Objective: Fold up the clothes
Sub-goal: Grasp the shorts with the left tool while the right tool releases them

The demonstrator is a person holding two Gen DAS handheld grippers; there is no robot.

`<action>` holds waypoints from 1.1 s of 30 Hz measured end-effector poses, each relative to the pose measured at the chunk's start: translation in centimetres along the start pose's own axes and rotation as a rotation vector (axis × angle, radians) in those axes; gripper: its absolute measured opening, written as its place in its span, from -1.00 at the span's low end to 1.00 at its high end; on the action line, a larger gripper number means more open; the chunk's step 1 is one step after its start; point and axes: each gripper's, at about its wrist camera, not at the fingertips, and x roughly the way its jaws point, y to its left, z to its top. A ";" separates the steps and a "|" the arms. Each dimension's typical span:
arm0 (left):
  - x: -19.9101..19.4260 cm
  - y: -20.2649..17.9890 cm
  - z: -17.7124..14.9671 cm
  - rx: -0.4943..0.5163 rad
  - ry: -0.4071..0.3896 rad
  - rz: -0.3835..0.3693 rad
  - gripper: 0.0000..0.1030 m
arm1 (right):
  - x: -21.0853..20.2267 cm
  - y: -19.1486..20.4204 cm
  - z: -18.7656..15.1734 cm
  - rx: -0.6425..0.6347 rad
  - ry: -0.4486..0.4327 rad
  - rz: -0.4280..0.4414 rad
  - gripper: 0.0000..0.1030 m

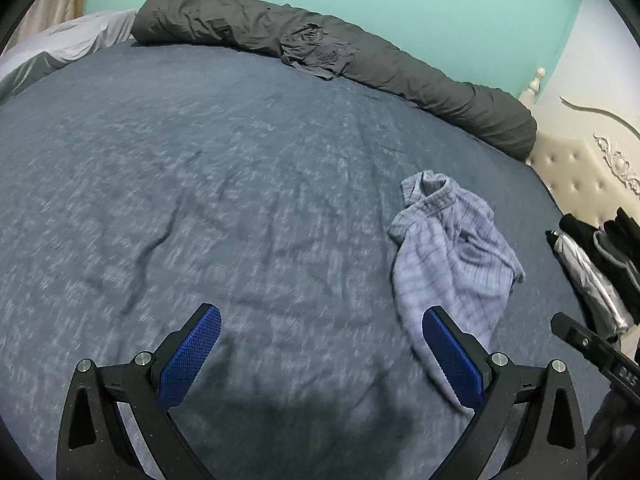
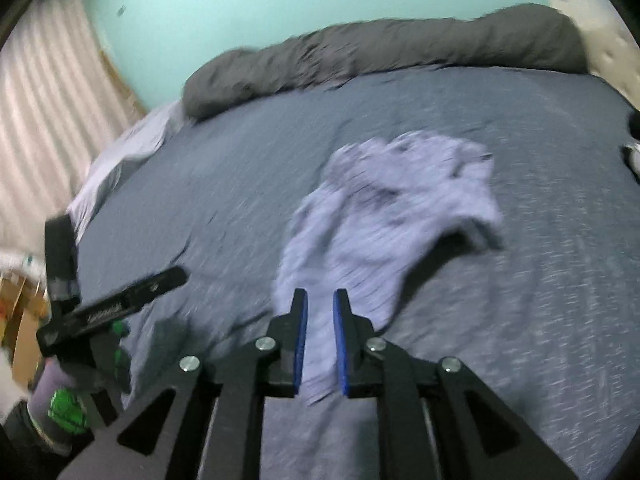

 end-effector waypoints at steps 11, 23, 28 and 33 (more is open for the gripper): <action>4.6 -4.0 0.7 0.049 0.035 -0.035 0.99 | 1.4 -6.8 -1.6 0.132 -0.076 -0.076 -0.62; 8.4 -7.0 0.8 0.115 0.111 -0.086 0.60 | 2.5 -9.3 -1.8 0.196 -0.083 -0.072 -0.31; 9.6 -7.8 0.5 0.144 0.163 -0.113 -0.04 | 2.6 -10.1 -1.6 0.209 -0.080 -0.071 -0.31; 10.0 -7.7 0.1 0.144 0.209 -0.153 -0.60 | 2.8 -10.2 -1.3 0.211 -0.080 -0.066 -0.31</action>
